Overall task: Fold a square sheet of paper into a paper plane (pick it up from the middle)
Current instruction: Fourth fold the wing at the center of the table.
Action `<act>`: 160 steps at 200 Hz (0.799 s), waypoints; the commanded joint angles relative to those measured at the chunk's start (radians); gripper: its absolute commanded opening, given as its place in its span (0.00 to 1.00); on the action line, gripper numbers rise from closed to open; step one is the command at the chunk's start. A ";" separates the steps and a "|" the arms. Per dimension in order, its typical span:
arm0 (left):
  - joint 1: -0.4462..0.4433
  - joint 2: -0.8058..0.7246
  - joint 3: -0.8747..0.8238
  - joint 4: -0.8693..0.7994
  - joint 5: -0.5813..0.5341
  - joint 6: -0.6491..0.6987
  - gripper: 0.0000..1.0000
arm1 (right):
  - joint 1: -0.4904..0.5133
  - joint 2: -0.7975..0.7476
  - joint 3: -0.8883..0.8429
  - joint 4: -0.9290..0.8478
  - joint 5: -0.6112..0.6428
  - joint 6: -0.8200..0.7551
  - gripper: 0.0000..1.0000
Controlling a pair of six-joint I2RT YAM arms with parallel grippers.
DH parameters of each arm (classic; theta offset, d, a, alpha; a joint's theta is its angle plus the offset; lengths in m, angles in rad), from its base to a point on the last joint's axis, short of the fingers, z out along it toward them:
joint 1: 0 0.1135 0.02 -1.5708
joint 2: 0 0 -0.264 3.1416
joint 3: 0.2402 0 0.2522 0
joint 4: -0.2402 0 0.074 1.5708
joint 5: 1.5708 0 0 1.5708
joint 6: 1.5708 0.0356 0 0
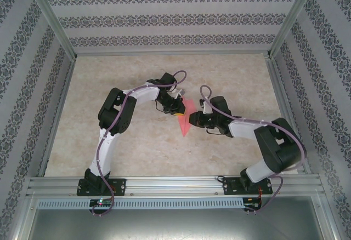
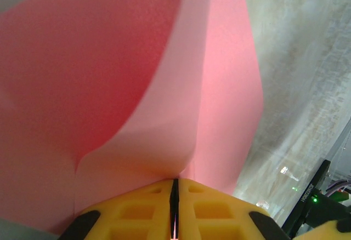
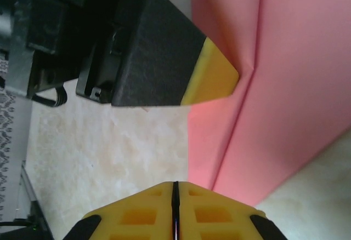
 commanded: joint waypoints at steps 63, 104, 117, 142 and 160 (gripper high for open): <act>0.005 0.058 -0.051 -0.036 -0.144 0.023 0.13 | 0.014 0.195 0.101 0.062 -0.073 -0.020 0.10; 0.006 0.060 -0.047 -0.039 -0.142 0.024 0.13 | 0.032 0.237 0.140 -0.054 -0.016 -0.111 0.09; 0.008 0.057 -0.047 -0.039 -0.140 0.025 0.13 | 0.044 0.239 0.151 -0.122 0.017 -0.149 0.09; 0.015 0.056 -0.044 -0.031 -0.121 0.017 0.13 | 0.062 0.245 0.153 -0.205 0.075 -0.198 0.09; 0.020 0.051 -0.033 -0.024 -0.099 0.008 0.13 | 0.069 0.254 0.145 -0.227 0.093 -0.212 0.09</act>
